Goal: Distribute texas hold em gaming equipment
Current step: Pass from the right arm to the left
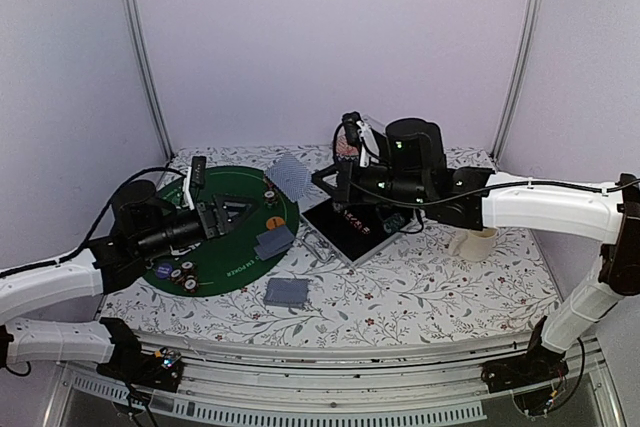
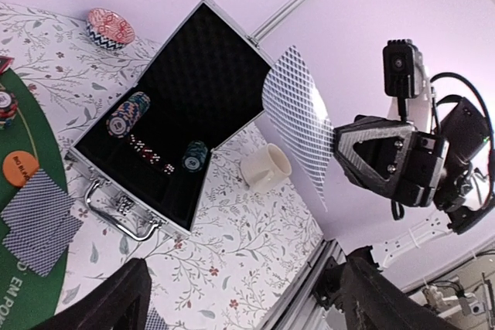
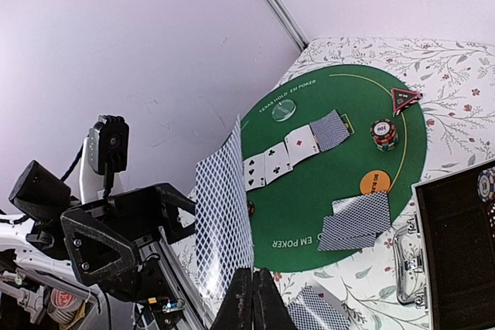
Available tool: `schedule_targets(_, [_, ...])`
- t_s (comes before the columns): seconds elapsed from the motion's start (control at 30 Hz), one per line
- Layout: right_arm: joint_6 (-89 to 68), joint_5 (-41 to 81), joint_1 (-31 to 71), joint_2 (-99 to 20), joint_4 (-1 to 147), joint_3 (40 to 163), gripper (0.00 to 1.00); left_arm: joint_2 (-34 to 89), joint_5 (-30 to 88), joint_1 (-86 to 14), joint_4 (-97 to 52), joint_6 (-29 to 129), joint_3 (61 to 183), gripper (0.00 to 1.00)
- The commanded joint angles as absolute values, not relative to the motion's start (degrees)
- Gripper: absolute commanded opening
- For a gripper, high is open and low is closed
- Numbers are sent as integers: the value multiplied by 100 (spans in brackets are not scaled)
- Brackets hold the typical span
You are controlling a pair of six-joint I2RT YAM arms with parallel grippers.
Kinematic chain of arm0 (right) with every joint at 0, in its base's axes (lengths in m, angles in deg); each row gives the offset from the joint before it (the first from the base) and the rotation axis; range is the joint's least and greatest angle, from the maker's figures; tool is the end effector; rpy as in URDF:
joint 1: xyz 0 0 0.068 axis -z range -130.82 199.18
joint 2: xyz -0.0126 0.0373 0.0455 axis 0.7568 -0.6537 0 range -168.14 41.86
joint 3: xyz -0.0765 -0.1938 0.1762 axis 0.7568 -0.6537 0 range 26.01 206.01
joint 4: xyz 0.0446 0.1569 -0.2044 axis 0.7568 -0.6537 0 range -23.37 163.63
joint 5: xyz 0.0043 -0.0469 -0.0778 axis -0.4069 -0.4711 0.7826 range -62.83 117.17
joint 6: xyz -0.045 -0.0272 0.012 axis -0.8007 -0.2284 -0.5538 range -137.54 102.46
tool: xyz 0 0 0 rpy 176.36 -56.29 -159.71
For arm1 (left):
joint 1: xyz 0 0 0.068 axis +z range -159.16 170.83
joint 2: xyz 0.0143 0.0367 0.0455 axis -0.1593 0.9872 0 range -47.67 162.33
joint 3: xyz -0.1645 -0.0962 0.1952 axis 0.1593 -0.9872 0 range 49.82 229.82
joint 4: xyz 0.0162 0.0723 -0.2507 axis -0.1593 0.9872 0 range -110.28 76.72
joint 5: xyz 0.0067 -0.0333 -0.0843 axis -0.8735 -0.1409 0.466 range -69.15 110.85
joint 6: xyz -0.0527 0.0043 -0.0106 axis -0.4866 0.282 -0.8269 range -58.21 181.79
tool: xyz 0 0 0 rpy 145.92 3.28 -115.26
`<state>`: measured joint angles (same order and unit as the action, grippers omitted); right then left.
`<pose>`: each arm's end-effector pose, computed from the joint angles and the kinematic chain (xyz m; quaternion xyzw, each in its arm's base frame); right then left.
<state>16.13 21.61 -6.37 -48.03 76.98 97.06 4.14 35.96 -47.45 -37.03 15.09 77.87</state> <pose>0.2099 0.3122 0.3260 -0.1797 0.7750 0.4521 0.4034 0.1612 -0.1391 0.2639 0.0324 0.7469 -0.5163 0.4178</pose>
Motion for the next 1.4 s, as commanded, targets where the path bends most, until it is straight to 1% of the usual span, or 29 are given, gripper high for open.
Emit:
schedule_targets(0.0, [1688, 2335, -799, -4975, 8147, 9893, 2, 748, 4046, -4722, -5176, 942, 7820, 89])
schedule_targets(0.1, [1657, 2289, -857, -5112, 8125, 10060, 2, 986, 4295, -4734, -5710, 833, 7856, 90])
schedule_targets(0.17, [1640, 2284, -892, -5149, 8138, 10128, 2, 1107, 4302, -4734, -5813, 786, 7889, 89])
schedule_targets(0.23, [1593, 2286, -917, -5185, 8136, 10188, 2, 1209, 4193, -4738, -5724, 759, 7946, 84])
schedule_targets(0.3, [1540, 2235, -927, -5219, 8136, 10226, 2, 1299, 4141, -4735, -5704, 752, 8003, 73])
schedule_targets(0.4, [1510, 2126, -923, -5285, 8130, 10280, 2, 1407, 4134, -4739, -5682, 831, 8135, 61])
schedule_targets(0.47, [1486, 2082, -935, -5312, 8127, 10291, 2, 1440, 4109, -4740, -5671, 888, 8191, 49])
schedule_targets(0.57, [1472, 2043, -935, -5322, 8104, 10291, 2, 1481, 4098, -4739, -5672, 931, 8233, 24])
schedule_targets(0.63, [1459, 2040, -935, -5324, 8098, 10292, 2, 1493, 4102, -4735, -5663, 936, 8236, 4])
schedule_targets(0.67, [1451, 2045, -936, -5315, 8088, 10284, 2, 1484, 4094, -4735, -5652, 932, 8238, 0])
schedule_targets(0.83, [1381, 2205, -929, -5233, 7992, 10248, 2, 1431, 3878, -4728, -5443, 944, 8260, 0])
schedule_targets(0.87, [1343, 2269, -923, -5213, 7930, 10248, 6, 1396, 3743, -4691, -5306, 947, 8271, 0])
schedule_targets(0.93, [1307, 2396, -898, -5150, 7750, 10243, 32, 1344, 3544, -4501, -4913, 976, 8349, 0])
schedule_targets(0.97, [1299, 2452, -874, -5106, 7662, 10208, 41, 1346, 3519, -4310, -4719, 1010, 8428, 0])
schedule_targets(1.03, [1296, 2549, -822, -4992, 7557, 10068, 51, 1445, 3541, -3827, -4264, 1087, 8634, 0])
schedule_targets(1.1, [1317, 2638, -784, -4869, 7496, 9902, 58, 1687, 3575, -3300, -3927, 1111, 8904, 0])
schedule_targets(1.17, [1322, 2729, -741, -4760, 7400, 9766, 62, 2105, 3705, -2838, -3976, 1107, 9145, 0])
schedule_targets(1.3, [1340, 2941, -695, -4569, 7220, 9573, 64, 3245, 4052, -2256, -4482, 873, 9634, 0])
schedule_targets(1.37, [1341, 3032, -690, -4494, 7104, 9455, 64, 4044, 4211, -2079, -4582, 801, 10117, 0])
